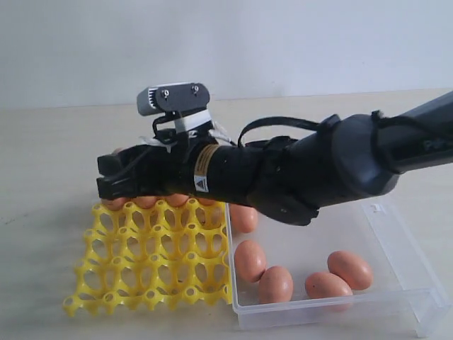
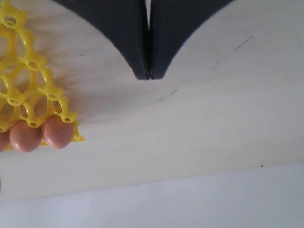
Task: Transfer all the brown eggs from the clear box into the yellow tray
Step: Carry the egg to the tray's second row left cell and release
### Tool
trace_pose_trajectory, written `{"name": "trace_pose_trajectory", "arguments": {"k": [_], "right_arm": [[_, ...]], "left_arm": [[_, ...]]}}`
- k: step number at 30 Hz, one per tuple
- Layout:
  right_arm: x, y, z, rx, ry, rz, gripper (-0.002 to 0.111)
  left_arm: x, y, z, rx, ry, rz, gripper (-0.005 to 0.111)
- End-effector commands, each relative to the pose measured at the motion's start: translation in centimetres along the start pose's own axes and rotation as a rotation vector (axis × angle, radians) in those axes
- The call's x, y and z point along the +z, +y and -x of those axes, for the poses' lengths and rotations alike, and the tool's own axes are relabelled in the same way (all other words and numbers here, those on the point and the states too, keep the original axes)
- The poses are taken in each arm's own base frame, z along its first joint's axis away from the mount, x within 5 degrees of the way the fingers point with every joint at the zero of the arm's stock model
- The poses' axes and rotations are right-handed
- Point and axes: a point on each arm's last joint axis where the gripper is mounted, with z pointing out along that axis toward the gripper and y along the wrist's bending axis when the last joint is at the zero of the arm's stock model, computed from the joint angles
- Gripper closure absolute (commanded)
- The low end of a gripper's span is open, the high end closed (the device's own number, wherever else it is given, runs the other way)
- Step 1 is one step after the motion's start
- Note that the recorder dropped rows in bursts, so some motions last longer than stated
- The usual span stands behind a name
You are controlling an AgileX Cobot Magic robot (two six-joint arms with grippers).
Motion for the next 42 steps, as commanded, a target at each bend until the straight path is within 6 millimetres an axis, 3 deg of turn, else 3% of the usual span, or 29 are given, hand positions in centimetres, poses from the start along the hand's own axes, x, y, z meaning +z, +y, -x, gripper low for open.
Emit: {"name": "trace_pose_trajectory", "arguments": {"k": [1, 7, 15, 29, 42], "right_arm": [[1.1, 0.1, -1.9, 0.058, -0.008, 0.108, 0.108], [2.4, -0.4, -3.5, 0.101, -0.018, 0.15, 0.108], [5.0, -0.6, -2.9, 0.124, -0.021, 0.191, 0.108], [6.2, -1.4, -4.1, 0.165, 0.018, 0.161, 0.108], [6.7, -1.9, -3.7, 0.198, 0.004, 0.112, 0.075]], "left_arm": [[-0.1, 0.0, 0.3, -0.007, -0.019, -0.001, 0.107], [-0.1, 0.0, 0.3, -0.007, -0.019, -0.001, 0.107], [-0.1, 0.0, 0.3, -0.007, -0.019, -0.001, 0.107], [-0.1, 0.0, 0.3, -0.007, -0.019, -0.001, 0.107], [-0.1, 0.0, 0.3, -0.007, -0.019, -0.001, 0.107]]}}
